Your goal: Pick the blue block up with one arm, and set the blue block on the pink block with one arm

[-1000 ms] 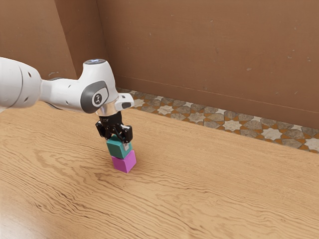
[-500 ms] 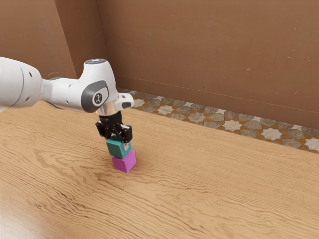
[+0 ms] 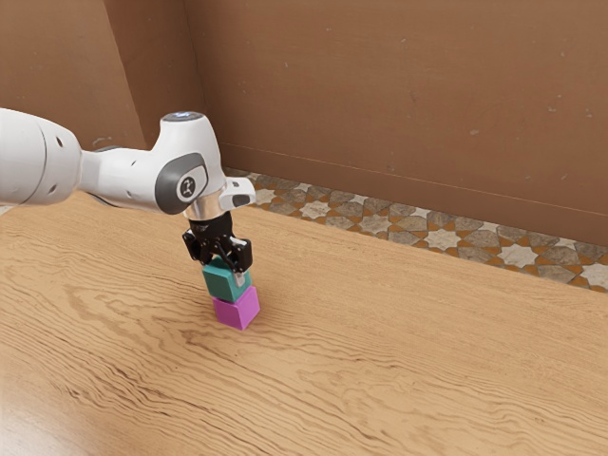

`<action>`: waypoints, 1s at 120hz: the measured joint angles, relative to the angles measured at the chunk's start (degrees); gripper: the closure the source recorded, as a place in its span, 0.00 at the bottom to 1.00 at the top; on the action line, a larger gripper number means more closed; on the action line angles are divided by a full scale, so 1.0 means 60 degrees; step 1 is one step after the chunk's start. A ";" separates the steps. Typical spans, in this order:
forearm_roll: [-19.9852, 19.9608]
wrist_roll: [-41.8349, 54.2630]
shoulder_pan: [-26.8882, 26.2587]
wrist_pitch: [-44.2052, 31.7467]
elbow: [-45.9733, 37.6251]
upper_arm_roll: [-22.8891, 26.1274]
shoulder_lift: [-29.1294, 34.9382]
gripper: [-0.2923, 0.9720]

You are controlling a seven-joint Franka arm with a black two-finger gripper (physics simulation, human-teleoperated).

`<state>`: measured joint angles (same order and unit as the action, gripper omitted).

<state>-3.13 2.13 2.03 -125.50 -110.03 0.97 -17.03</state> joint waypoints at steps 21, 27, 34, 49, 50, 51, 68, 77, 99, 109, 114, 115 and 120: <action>-0.0038 0.0034 -0.0001 -0.0007 -0.0004 0.0006 0.0004 0.37; -0.0047 0.0045 -0.0001 -0.0008 -0.0004 0.0011 0.0005 0.34; -0.0054 0.0057 -0.0001 -0.0011 -0.0004 0.0013 0.0005 0.31; -0.0061 0.0079 -0.0001 -0.0012 -0.0005 0.0013 0.0010 0.28; -0.0061 0.0080 -0.0001 -0.0012 -0.0005 0.0013 0.0012 0.28; -0.0061 0.0081 -0.0001 -0.0012 -0.0005 0.0013 0.0013 0.27; -0.0062 0.0100 0.0005 0.0215 0.0249 -0.0004 0.0663 0.25; -0.0064 0.0110 0.0044 0.0933 0.1032 -0.0070 0.1779 0.25; -0.0025 0.0129 0.0144 0.2069 0.1347 -0.0133 0.2265 0.24; 0.0127 0.0125 0.0097 0.2429 0.1388 -0.0134 0.2310 0.24; 0.0223 0.0128 0.0068 0.2590 0.1403 -0.0141 0.2323 0.23; 0.0242 0.0128 0.0064 0.2619 0.1405 -0.0142 0.2326 0.23; 0.0367 0.0130 0.0019 0.2744 0.1421 -0.0176 0.2354 0.23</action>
<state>-0.92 2.91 2.14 -109.04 -101.51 -0.09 -2.91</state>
